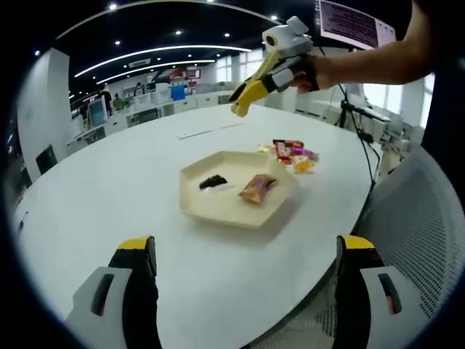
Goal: Place the target food into the container with the food tongs after gripping and lifting it, then release it inside without dropping or visibly crushing the food.
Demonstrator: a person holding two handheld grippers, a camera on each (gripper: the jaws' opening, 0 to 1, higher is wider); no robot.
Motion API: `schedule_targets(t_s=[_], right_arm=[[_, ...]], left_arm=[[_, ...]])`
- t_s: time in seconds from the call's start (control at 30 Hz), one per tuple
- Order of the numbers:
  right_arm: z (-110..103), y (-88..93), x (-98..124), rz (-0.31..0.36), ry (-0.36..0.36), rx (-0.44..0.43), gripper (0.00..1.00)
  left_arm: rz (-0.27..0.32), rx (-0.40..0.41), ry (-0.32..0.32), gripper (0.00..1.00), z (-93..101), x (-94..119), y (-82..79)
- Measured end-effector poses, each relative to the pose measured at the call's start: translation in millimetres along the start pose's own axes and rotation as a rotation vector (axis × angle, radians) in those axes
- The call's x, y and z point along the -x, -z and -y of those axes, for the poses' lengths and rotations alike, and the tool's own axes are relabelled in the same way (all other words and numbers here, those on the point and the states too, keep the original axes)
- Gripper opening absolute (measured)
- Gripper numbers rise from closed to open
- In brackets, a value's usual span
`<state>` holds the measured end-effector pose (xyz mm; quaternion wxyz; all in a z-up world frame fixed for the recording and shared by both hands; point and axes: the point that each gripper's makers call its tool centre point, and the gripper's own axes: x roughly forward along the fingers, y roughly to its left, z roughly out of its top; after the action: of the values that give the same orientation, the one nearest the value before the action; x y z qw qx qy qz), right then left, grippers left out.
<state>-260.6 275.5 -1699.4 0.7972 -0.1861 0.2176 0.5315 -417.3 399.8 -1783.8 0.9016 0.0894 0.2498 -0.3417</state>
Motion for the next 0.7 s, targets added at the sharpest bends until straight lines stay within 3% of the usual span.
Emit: schedule_targets(t_s=[0.3, 0.7], right_arm=[[9, 16.1, 24, -0.009, 0.029, -0.019, 0.27], [12, 34.3, 49, -0.007, 0.058, -0.045, 0.28]], left_arm=[[0.019, 0.017, 0.023, 0.99, 3.3, 0, -3.6], [-0.011, -0.003, 0.014, 0.98, 2.2, 0, 1.3]])
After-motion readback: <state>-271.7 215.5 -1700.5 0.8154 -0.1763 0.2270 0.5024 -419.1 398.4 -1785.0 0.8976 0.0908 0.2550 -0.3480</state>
